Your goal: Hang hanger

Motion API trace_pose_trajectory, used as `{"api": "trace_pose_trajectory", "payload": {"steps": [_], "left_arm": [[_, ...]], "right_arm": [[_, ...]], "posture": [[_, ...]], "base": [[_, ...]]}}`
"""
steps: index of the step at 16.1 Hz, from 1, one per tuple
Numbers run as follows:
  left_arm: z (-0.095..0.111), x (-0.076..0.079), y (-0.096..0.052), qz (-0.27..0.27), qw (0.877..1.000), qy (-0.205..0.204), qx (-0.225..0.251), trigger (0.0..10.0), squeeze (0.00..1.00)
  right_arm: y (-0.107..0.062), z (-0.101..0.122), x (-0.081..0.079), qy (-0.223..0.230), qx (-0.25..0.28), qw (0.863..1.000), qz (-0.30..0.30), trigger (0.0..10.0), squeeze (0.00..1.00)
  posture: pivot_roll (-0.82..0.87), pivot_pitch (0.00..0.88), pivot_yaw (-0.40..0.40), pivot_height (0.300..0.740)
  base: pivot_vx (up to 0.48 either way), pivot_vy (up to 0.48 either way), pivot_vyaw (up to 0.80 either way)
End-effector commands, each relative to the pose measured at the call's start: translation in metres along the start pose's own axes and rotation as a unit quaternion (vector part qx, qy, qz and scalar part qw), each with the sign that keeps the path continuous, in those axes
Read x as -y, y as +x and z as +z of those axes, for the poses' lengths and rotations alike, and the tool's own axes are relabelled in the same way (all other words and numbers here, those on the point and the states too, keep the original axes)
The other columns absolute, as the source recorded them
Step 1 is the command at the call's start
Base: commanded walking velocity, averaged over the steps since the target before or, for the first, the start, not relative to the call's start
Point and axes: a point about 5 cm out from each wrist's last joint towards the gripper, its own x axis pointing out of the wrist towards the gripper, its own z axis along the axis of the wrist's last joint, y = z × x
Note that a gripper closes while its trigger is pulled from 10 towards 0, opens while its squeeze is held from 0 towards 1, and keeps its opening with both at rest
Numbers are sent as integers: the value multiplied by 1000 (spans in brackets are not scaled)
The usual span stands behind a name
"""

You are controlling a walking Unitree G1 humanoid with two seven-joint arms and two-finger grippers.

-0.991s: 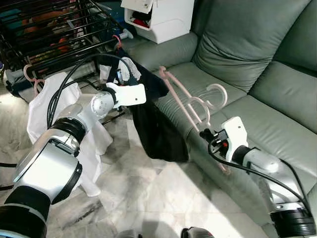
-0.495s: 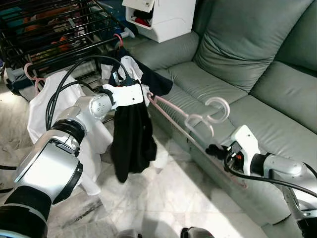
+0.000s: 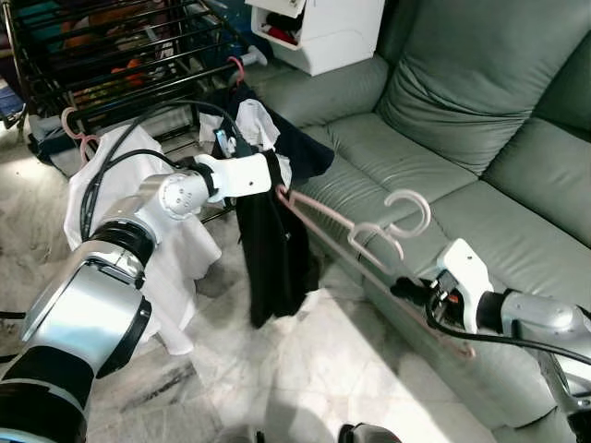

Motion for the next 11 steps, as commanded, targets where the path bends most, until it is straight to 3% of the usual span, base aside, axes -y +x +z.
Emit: {"api": "trace_pose_trajectory", "payload": {"steps": [1, 5, 7, 8, 11], "left_arm": [[8, -23, -2, 32, 999, -5, 27, 10000, 0], [16, -36, -5, 53, 996, -12, 69, 10000, 0], [13, -33, -8, 43, 997, -3, 66, 10000, 0], [8, -31, -10, 40, 998, 0, 56, 10000, 0], [4, -26, -11, 34, 998, -7, 51, 10000, 0]], "right_arm": [[-2, -4, 0, -5, -15, 1000, -2, 10000, 0], [-4, -12, 1, -4, -33, 999, -6, 10000, 0], [-7, -16, -1, 0, -45, 999, 6, 10000, 0], [-11, -24, 1, -8, -76, 997, 4, 10000, 0], [-14, -29, 12, -16, -96, 995, -37, 10000, 0]], "posture": [[-117, 12, 84, 740], [-116, 16, 81, 740], [-114, 18, 81, 740], [-112, 21, 82, 740], [-112, 24, 84, 740]], "base": [[0, 0, 0], [0, 0, 0], [0, 0, 0], [0, 0, 0], [0, 0, 0]]}}
